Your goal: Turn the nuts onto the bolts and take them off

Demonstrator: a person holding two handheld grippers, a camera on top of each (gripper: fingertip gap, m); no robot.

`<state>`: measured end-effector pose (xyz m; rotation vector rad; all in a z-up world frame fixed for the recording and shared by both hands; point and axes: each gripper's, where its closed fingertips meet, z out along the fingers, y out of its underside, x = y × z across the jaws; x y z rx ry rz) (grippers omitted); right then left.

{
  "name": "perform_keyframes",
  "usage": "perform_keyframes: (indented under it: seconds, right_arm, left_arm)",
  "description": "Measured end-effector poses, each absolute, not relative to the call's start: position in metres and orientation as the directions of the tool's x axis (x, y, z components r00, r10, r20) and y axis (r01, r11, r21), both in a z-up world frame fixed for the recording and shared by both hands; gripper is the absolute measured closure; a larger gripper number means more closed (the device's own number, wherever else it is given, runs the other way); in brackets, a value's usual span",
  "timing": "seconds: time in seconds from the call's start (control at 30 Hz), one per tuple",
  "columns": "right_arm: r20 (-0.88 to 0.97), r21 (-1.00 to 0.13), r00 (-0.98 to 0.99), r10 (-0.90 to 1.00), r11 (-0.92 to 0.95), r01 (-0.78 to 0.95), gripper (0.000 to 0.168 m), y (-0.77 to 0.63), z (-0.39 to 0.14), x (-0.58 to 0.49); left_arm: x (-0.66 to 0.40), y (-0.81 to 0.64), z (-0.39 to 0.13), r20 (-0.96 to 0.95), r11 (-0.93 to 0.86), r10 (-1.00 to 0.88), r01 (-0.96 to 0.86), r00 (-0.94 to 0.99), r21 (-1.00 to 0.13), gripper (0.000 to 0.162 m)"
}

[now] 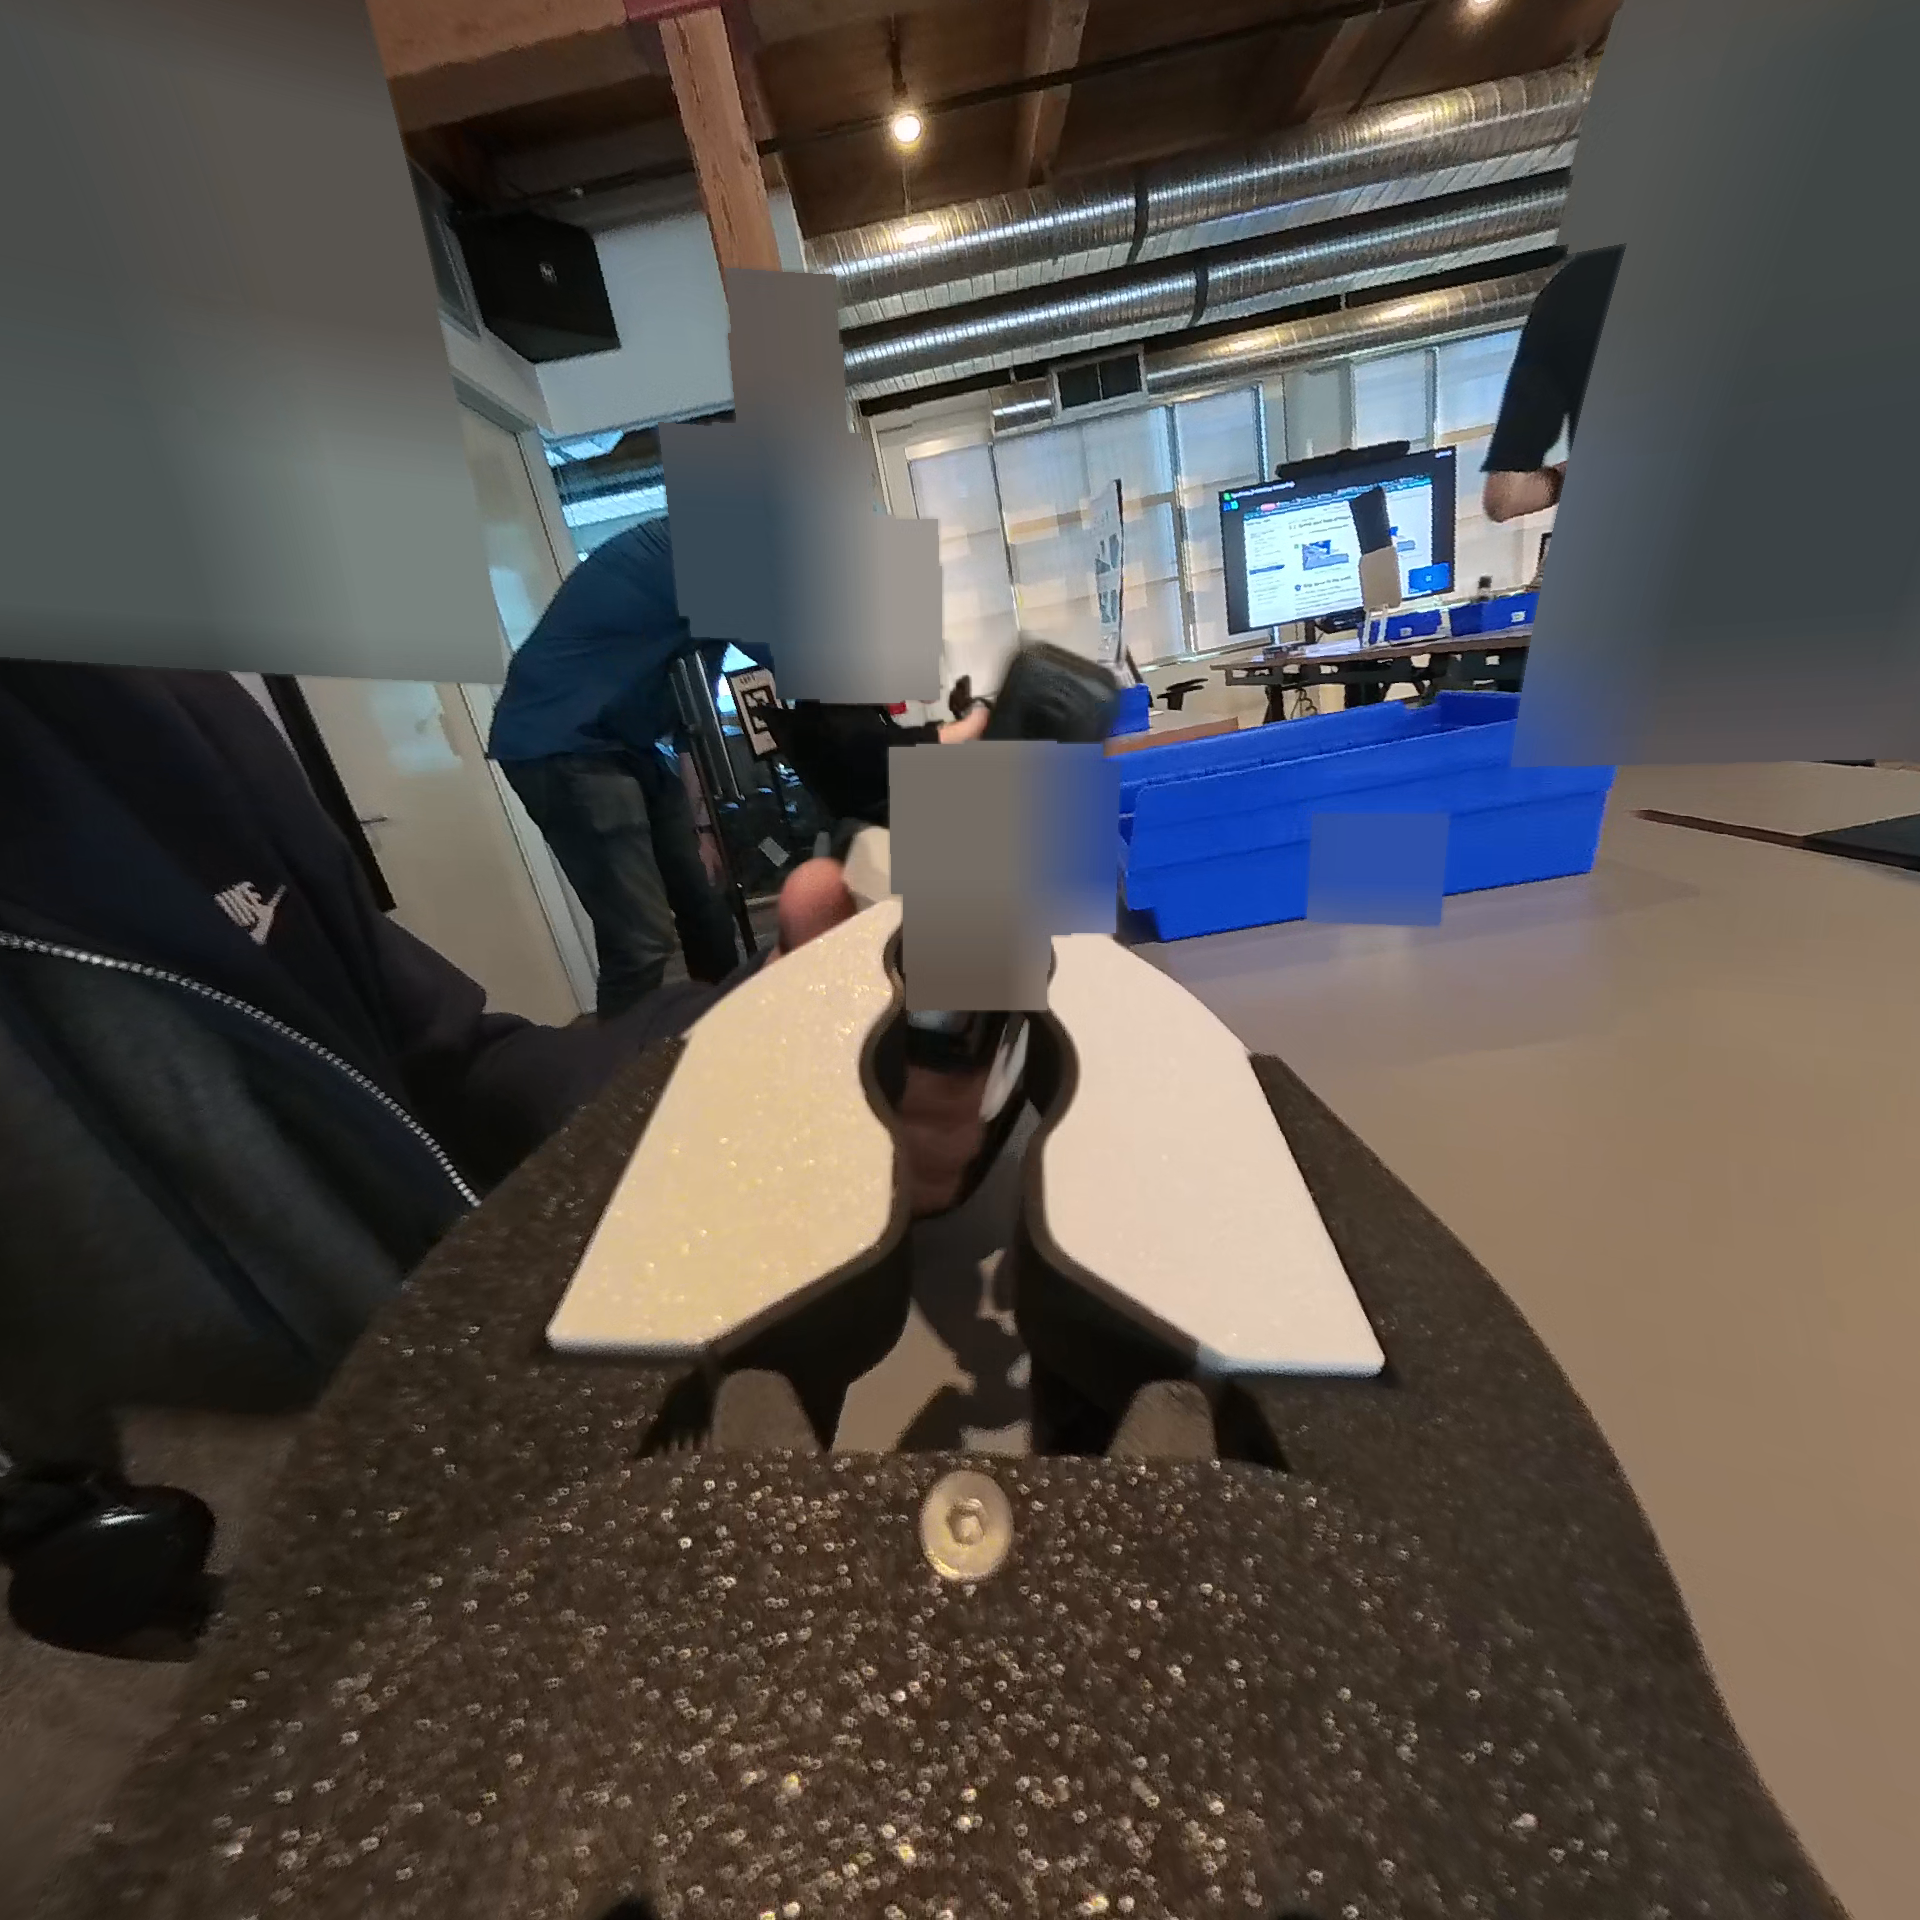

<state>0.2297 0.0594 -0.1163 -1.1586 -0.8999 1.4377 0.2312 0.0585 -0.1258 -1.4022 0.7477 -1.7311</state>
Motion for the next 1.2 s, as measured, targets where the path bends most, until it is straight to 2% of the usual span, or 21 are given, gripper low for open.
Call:
perform_keyframes:
  seconds: [0.1,0.13,0.2,0.3,0.37,0.43,0.5,0.6,0.77,0.87,0.97,1.1,1.2]
  right_arm:
    - [-0.183,-0.951,0.007,0.983,-0.175,-0.254,0.152,0.059,-0.116,0.229]
    - [-0.184,-0.951,0.007,0.983,-0.176,-0.256,0.152,0.059,-0.116,0.23]
    - [-0.192,-0.947,0.005,0.981,-0.184,-0.265,0.152,0.06,-0.116,0.231]
    - [-0.211,-0.937,-0.001,0.978,-0.202,-0.285,0.152,0.062,-0.114,0.233]
    - [-0.227,-0.928,-0.008,0.974,-0.218,-0.3,0.152,0.064,-0.113,0.235]
    - [-0.239,-0.921,-0.018,0.971,-0.232,-0.314,0.152,0.064,-0.112,0.237]
    - [-0.252,-0.912,-0.032,0.967,-0.249,-0.325,0.152,0.065,-0.111,0.238]
    - [-0.262,-0.907,-0.049,0.964,-0.263,-0.328,0.152,0.064,-0.111,0.238]
    - [-0.261,-0.911,-0.061,0.964,-0.266,-0.315,0.152,0.061,-0.112,0.235]
    - [-0.258,-0.914,-0.065,0.964,-0.266,-0.307,0.152,0.06,-0.113,0.234]
    - [-0.256,-0.917,-0.062,0.965,-0.262,-0.302,0.152,0.06,-0.113,0.233]
    - [-0.245,-0.925,-0.059,0.968,-0.251,-0.286,0.152,0.059,-0.115,0.232]
    - [-0.217,-0.94,-0.053,0.975,-0.223,-0.257,0.151,0.056,-0.117,0.228]
  left_arm:
    - [0.231,0.058,-0.127,0.656,-0.694,-0.719,0.203,-0.228,-0.691,0.146]
    - [0.231,0.058,-0.127,0.665,-0.709,-0.704,0.208,-0.249,-0.674,0.145]
    - [0.23,0.058,-0.124,0.614,-0.662,-0.749,0.246,-0.249,-0.708,0.144]
    - [0.228,0.06,-0.119,0.44,-0.457,-0.889,0.299,-0.127,-0.838,0.132]
    - [0.225,0.065,-0.117,0.21,-0.178,-0.975,0.304,0.077,-0.936,0.128]
    - [0.225,0.066,-0.117,-0.037,0.099,-0.965,0.231,0.259,-0.968,0.128]
    - [0.229,0.065,-0.119,-0.215,0.272,-0.912,0.124,0.348,-0.954,0.128]
    - [0.236,0.064,-0.125,-0.371,0.41,-0.835,0.009,0.407,-0.912,0.13]
    - [0.239,0.062,-0.126,-0.459,0.485,-0.779,-0.053,0.426,-0.873,0.14]
    - [0.239,0.061,-0.126,-0.432,0.46,-0.801,-0.036,0.415,-0.887,0.145]
    - [0.239,0.061,-0.127,-0.306,0.333,-0.879,0.01,0.367,-0.943,0.145]
    - [0.237,0.058,-0.129,0.048,-0.03,-0.982,0.095,0.184,-0.995,0.145]
    - [0.234,0.053,-0.13,0.404,-0.405,-0.914,0.128,-0.032,-0.905,0.145]
